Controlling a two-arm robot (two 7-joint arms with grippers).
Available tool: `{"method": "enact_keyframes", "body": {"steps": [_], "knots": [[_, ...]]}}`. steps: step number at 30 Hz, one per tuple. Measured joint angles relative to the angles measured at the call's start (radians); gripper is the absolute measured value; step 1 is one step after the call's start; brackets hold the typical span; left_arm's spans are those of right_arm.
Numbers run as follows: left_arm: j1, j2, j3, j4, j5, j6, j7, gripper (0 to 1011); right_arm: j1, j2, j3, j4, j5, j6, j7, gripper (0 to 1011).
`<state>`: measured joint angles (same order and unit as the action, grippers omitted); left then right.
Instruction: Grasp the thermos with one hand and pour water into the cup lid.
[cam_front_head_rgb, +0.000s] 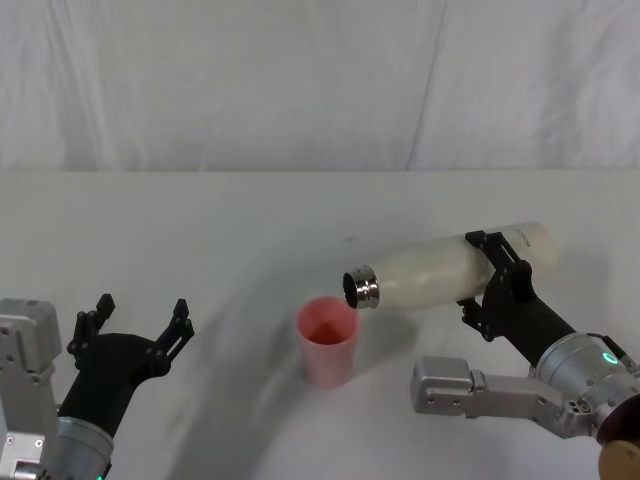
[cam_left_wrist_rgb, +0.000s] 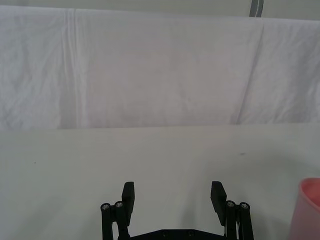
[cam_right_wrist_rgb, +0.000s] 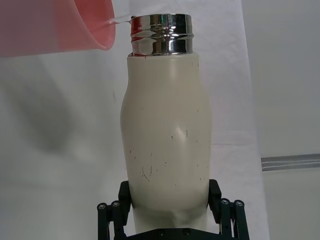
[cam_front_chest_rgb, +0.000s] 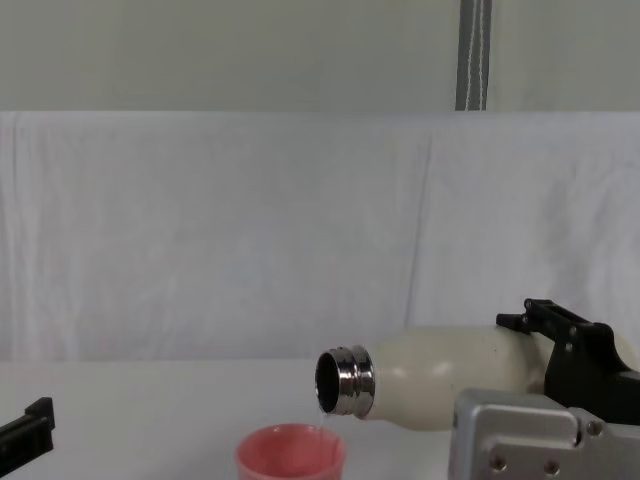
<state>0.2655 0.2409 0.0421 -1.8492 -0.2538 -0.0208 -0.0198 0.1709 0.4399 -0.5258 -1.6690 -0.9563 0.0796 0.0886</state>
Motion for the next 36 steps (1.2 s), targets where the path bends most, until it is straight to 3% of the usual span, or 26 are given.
{"method": "enact_keyframes", "body": {"steps": [21,36], "knots": [[0.0,0.0,0.0,0.0,0.0,0.0,0.0,1001,0.003,-0.003,-0.002,0.002,0.006,-0.002,0.003,950],[0.0,0.0,0.0,0.0,0.0,0.0,0.0,1001,-0.009,-0.017,0.027,-0.002,0.078,-0.029,0.003,950]]}}
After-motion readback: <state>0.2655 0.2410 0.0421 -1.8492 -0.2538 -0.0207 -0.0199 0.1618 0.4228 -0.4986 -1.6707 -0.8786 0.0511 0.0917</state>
